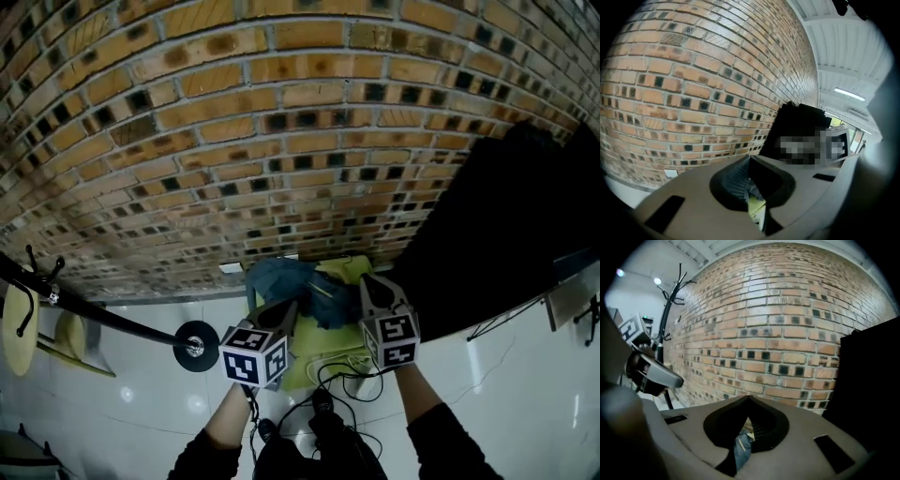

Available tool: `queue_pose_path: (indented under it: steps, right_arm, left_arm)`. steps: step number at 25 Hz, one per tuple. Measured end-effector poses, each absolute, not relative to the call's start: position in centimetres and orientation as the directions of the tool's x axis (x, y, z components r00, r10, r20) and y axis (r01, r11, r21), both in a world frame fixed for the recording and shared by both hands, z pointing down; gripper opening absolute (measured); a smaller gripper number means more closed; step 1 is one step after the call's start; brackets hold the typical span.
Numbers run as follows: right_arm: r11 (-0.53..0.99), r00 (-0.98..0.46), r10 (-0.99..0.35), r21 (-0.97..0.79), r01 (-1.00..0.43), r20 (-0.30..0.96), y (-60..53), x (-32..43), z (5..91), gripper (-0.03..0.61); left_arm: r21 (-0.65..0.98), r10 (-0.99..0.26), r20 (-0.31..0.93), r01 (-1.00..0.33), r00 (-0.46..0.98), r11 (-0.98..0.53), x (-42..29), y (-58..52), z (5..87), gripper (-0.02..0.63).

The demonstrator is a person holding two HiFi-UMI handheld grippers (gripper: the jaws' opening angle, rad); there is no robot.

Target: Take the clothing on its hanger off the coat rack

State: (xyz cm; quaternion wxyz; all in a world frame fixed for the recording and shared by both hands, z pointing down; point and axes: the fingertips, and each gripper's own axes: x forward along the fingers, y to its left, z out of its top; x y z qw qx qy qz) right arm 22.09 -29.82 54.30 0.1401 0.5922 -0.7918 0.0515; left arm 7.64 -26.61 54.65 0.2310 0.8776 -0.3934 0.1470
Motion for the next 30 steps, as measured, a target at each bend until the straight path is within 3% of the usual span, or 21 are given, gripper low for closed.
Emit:
queue_pose_path:
  steps: [6, 12, 30]
  right_arm:
    - [0.361, -0.361, -0.91, -0.041, -0.932, 0.204, -26.4, 19.5, 45.4, 0.005]
    - [0.414, -0.415, -0.888, -0.05, -0.909, 0.196, -24.4, 17.6, 39.9, 0.005]
    - [0.489, -0.487, -0.847, -0.045, -0.871, 0.213, -21.5, 15.1, 39.6, 0.005]
  left_arm:
    - [0.25, -0.644, 0.359, -0.735, 0.675, -0.63, 8.7, -25.0, 46.9, 0.006]
    - [0.223, -0.673, 0.319, -0.743, 0.668, -0.631, 8.1, -23.7, 41.3, 0.005]
    - [0.197, -0.666, 0.302, -0.729, 0.682, -0.656, 7.1, -21.0, 39.9, 0.006]
